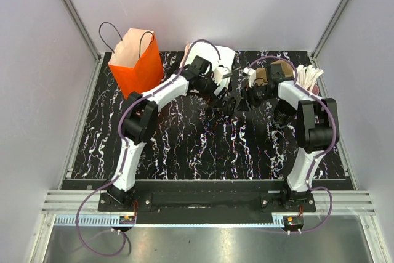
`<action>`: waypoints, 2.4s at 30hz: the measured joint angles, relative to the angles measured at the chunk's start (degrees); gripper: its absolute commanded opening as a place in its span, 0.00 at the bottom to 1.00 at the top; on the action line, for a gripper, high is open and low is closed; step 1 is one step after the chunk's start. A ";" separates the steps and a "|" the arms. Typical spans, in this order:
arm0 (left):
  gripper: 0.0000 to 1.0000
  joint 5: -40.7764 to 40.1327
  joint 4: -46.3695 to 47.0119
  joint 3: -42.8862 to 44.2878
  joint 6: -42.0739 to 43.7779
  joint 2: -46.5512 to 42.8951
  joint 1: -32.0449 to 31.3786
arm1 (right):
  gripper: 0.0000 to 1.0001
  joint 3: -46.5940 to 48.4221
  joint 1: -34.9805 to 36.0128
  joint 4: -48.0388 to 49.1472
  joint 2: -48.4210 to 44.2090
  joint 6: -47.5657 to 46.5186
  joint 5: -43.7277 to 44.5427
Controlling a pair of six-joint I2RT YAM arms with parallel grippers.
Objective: Pack the takeout coffee
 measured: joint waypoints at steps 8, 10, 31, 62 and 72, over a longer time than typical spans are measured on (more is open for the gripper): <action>0.99 0.87 -0.07 2.05 -1.73 0.00 0.00 | 0.72 2.80 0.13 2.25 -0.07 3.76 4.20; 0.99 0.87 -0.31 2.03 -1.60 0.00 0.00 | 0.72 4.74 0.28 2.58 0.66 4.90 5.46; 0.99 -0.74 -1.20 -5.09 7.82 -4.79 0.15 | 0.74 22.60 2.62 -6.27 15.12 12.94 4.79; 0.96 -1.36 -0.24 -10.36 9.46 -5.05 -0.28 | 0.77 37.31 6.43 -16.13 24.41 17.00 4.79; 0.78 -1.44 0.35 -12.55 9.03 -4.90 -0.28 | 0.79 37.31 6.45 -16.90 24.41 16.96 4.74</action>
